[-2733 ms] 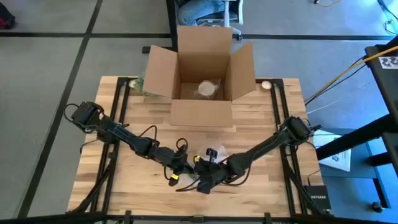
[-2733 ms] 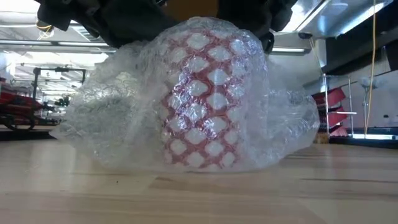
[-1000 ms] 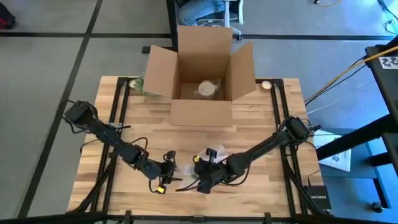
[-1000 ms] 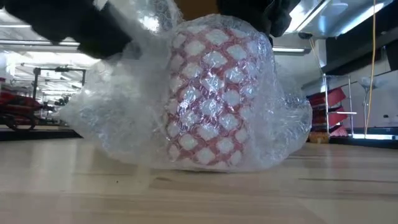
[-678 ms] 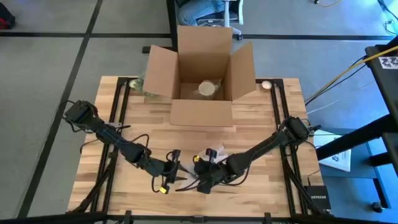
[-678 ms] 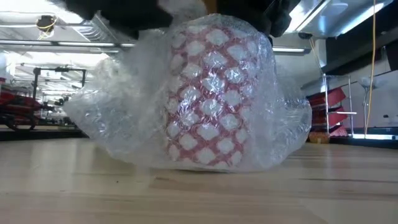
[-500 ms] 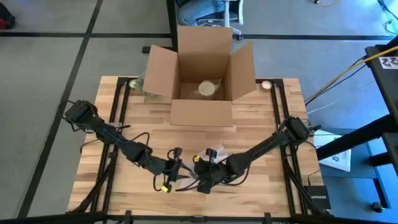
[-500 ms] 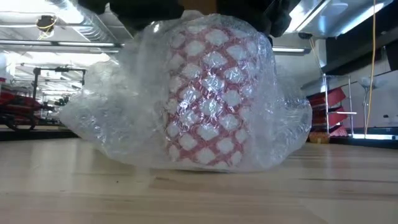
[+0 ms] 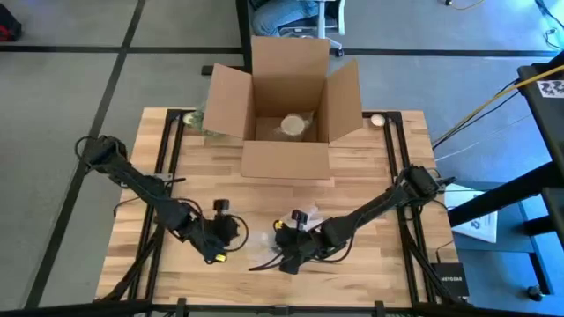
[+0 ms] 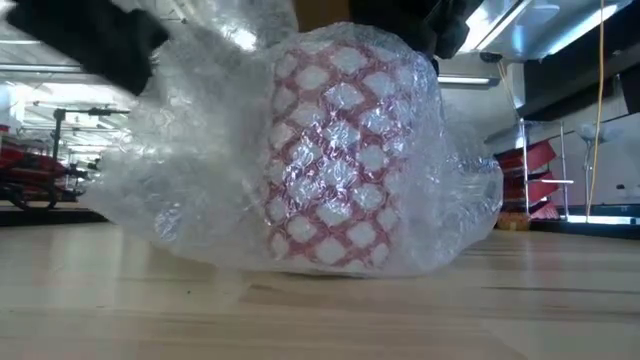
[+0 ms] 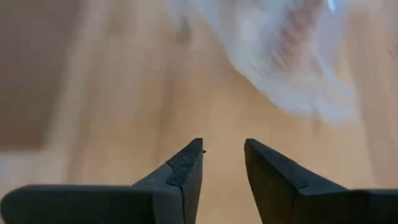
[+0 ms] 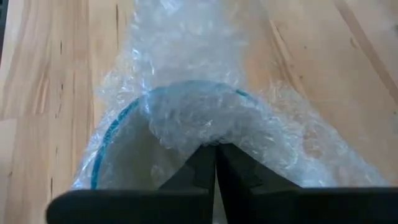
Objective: Wrap mug
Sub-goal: Wrap the red mug with bubble wrap
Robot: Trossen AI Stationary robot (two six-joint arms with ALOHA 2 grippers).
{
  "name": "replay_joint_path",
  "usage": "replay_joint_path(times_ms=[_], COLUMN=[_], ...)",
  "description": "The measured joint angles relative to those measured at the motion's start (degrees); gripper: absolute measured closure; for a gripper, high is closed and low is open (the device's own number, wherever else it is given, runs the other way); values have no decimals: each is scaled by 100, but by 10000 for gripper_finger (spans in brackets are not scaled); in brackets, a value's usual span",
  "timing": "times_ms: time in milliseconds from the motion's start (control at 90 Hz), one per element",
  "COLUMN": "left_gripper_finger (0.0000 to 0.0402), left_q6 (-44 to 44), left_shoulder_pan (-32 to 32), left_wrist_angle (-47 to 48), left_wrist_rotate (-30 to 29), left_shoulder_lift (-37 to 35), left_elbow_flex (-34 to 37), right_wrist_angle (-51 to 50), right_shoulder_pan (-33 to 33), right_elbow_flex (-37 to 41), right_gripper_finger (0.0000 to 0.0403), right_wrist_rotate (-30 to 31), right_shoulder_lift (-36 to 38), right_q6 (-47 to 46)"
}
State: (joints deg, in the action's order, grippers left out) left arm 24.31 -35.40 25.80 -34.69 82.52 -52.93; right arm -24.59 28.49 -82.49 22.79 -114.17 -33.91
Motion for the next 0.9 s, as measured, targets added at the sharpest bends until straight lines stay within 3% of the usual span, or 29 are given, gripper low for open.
replay_joint_path(times_ms=[189,400,656,900], left_gripper_finger=[298,298,298,298], left_q6=[-1066,-1696,-1748,-1728], left_shoulder_pan=[373,674,1003,1023], left_wrist_angle=[-1674,-3145,-3851,-3840], left_wrist_rotate=[711,1666,2097,2163], left_shoulder_lift=[273,727,1474,1356], left_elbow_flex=[0,0,-6,-9], right_wrist_angle=[2,5,7,-581], right_shoulder_pan=[0,0,0,2], right_elbow_flex=[-1,-1,-1,-265], right_gripper_finger=[403,403,403,403], right_wrist_rotate=[0,2,7,-122], right_shoulder_lift=[0,0,7,402], right_q6=[0,0,23,138])
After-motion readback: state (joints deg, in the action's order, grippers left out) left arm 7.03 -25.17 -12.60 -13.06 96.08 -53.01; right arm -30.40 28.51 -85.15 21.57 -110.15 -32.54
